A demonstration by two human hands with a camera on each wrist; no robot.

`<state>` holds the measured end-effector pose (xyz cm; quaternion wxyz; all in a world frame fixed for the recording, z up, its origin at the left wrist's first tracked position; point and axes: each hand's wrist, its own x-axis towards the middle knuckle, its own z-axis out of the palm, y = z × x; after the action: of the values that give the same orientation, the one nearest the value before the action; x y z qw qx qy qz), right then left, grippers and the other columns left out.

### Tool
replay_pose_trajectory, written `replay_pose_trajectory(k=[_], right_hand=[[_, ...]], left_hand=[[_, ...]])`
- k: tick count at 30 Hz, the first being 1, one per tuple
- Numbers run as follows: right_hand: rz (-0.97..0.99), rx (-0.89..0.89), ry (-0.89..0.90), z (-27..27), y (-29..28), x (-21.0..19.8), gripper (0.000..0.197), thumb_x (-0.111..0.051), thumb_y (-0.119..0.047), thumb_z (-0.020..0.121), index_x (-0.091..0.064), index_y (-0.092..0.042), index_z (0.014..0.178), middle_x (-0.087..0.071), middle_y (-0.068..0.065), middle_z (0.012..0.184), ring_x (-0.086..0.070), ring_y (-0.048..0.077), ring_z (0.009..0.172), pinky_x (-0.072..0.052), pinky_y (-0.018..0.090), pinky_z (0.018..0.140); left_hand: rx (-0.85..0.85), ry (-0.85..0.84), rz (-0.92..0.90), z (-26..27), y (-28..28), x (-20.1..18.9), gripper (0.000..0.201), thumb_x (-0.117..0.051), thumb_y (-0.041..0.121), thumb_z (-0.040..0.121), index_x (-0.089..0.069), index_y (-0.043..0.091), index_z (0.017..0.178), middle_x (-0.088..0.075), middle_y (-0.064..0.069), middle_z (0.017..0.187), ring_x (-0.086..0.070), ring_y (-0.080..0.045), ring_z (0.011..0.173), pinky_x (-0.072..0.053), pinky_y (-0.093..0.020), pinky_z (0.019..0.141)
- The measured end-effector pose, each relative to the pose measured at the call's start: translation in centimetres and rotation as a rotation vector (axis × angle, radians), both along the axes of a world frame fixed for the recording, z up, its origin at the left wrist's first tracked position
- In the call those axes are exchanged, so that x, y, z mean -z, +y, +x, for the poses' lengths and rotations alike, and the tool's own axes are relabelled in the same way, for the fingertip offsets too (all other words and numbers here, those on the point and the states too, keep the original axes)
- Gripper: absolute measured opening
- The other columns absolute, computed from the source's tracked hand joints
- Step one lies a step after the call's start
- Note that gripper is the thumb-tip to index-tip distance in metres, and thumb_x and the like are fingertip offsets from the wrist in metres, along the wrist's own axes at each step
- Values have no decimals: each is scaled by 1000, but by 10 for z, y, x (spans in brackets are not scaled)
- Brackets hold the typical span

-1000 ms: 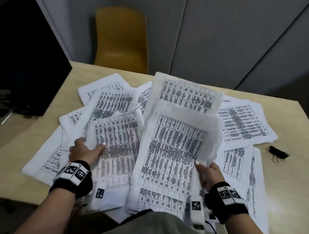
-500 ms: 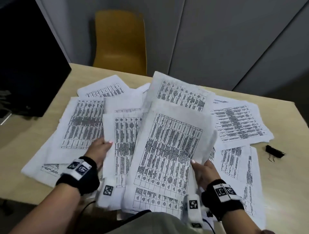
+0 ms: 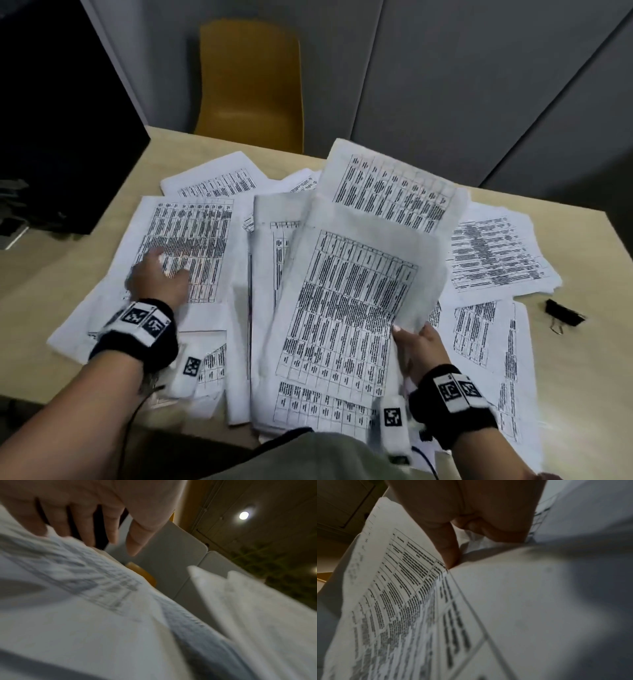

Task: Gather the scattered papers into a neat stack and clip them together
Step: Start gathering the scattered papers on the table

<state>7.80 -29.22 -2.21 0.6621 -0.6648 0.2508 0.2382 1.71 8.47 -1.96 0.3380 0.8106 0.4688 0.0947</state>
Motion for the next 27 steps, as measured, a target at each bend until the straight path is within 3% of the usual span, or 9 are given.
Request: replay_pose_trajectory(k=[3, 5, 7, 10, 13, 16, 19, 23, 27], right_hand=[[24, 10, 22, 6, 6, 0, 12, -55, 2, 86, -53, -7, 95, -64, 13, 88, -61, 30, 80, -51, 39, 70], [37, 13, 55, 8, 10, 1, 15, -55, 2, 86, -54, -4, 100, -64, 15, 89, -61, 32, 77, -53, 40, 68], [19, -7, 74, 8, 13, 4, 17, -56, -1, 87, -53, -4, 103, -61, 13, 82, -58, 28, 67, -53, 36, 59], [24, -13, 76, 7, 12, 5, 18, -54, 0, 87, -52, -5, 104, -61, 14, 80, -59, 30, 70, -53, 41, 65], [36, -31, 53, 4, 12, 2, 17, -52, 2, 89, -51, -5, 104, -62, 14, 79, -62, 29, 65, -53, 34, 54], [11, -65, 29, 2, 12, 0, 19, -52, 0, 90, -48, -2, 109, -61, 16, 80, -61, 28, 63, -50, 25, 39], [-33, -59, 24, 3, 11, 2, 26, -55, -3, 89, -47, 6, 113, -61, 18, 74, -60, 27, 54, -47, 22, 36], [-33, -77, 46, 2, 11, -4, 9, -51, -1, 92, -48, 2, 84, -53, 3, 34, -48, 11, 23, -36, 13, 28], [7, -76, 22, 2, 13, -9, 24, -48, 0, 92, -41, -7, 70, -47, 1, 26, -44, 8, 19, -33, 11, 26]], left_hand=[[56, 426, 8, -17, 25, 20, 79, -56, 43, 84, -14, 20, 147, -17, -23, 153, -8, -42, 142, -11, -54, 114], [141, 587, -48, -29, 15, 28, 83, -45, 53, 88, 2, 23, 149, 8, -19, 157, 10, -41, 143, -3, -57, 115], [242, 638, -32, -38, -8, 31, 81, -38, 56, 90, 9, 26, 148, 19, -14, 156, 15, -39, 143, 1, -58, 114], [285, 579, 78, -46, -39, 27, 71, -45, 56, 87, -13, 31, 146, -4, -10, 158, -3, -35, 143, -4, -55, 112], [134, 353, 142, -45, -42, 18, 56, -62, 43, 79, -44, 26, 129, -37, -14, 140, -29, -34, 130, -23, -47, 108], [-60, 215, 32, -40, -22, 17, 71, -68, 38, 73, -35, 23, 134, -31, -15, 141, -30, -36, 127, -30, -49, 105], [-95, 192, -56, -34, -9, 18, 83, -69, 36, 71, -25, 19, 139, -34, -20, 134, -38, -40, 121, -37, -48, 101], [-69, 146, -223, -24, -13, 22, 90, -70, 31, 73, -16, 16, 143, -50, -20, 129, -51, -37, 114, -44, -39, 93], [-228, 202, -130, -19, -12, 19, 99, -74, 46, 64, -19, 17, 141, -26, -18, 144, -23, -39, 133, -26, -54, 108]])
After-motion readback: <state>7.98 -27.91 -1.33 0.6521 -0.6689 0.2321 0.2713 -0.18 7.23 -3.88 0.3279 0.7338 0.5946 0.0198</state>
